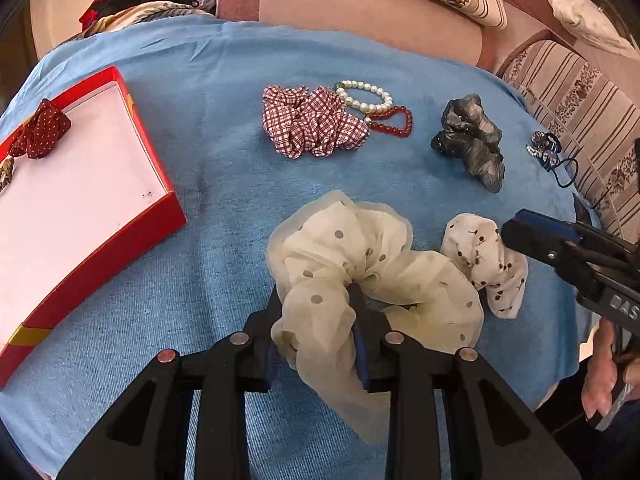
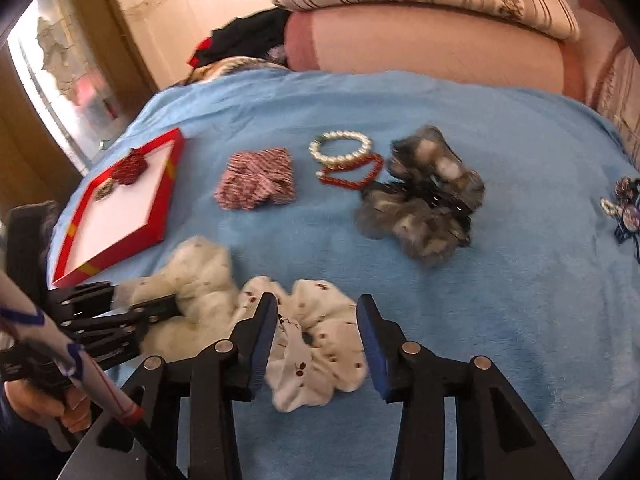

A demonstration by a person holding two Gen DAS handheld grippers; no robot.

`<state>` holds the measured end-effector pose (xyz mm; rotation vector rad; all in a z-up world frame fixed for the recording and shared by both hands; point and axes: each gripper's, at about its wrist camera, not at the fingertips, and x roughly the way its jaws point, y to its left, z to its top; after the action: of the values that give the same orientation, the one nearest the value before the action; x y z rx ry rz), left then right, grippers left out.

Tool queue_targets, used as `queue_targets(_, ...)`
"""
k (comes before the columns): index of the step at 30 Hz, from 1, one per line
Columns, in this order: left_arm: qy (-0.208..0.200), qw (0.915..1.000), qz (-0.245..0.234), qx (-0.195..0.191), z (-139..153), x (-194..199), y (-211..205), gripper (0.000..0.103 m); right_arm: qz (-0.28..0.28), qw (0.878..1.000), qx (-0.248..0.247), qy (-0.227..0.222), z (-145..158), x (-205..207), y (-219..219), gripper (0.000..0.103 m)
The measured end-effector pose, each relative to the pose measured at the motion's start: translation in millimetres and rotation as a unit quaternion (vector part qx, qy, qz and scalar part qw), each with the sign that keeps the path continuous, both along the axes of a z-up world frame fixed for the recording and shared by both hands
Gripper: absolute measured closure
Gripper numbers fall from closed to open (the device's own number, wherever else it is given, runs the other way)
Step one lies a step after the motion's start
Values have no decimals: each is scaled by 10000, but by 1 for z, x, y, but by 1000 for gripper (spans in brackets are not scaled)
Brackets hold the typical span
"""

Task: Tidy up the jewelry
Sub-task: 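Carry cream scrunchie in left tool and white scrunchie in right tool toward tray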

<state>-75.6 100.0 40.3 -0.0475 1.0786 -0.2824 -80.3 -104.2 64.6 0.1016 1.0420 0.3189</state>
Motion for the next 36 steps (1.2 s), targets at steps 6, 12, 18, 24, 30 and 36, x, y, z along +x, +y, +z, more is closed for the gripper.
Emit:
queue_targets(6, -58, 9999, -80, 36, 1, 1, -5, 79, 58, 9980, 32, 635, -30, 8, 2, 54)
queue_targets(12, -350, 9992, -149, -94, 16, -1, -6, 82, 126, 9997, 111, 163, -8, 2, 5, 92)
queue_targets(18, -802, 9966, -127, -102, 38, -4, -4, 82, -58, 9987, 230, -460, 20, -1, 1, 92)
queue_targets(24, -1298, 9913, -61, 195, 57, -6, -6, 82, -77, 9973, 300, -668, 27, 0, 6, 92)
queue_targets(30, -1525, 9875, 113, 385, 64, -3, -3, 82, -107, 9964, 385, -745, 33, 0, 5, 92)
queue_targets(36, -1730, 9828, 217, 603, 69, -4, 0, 82, -119, 9958, 400, -809, 36, 3, 14, 92)
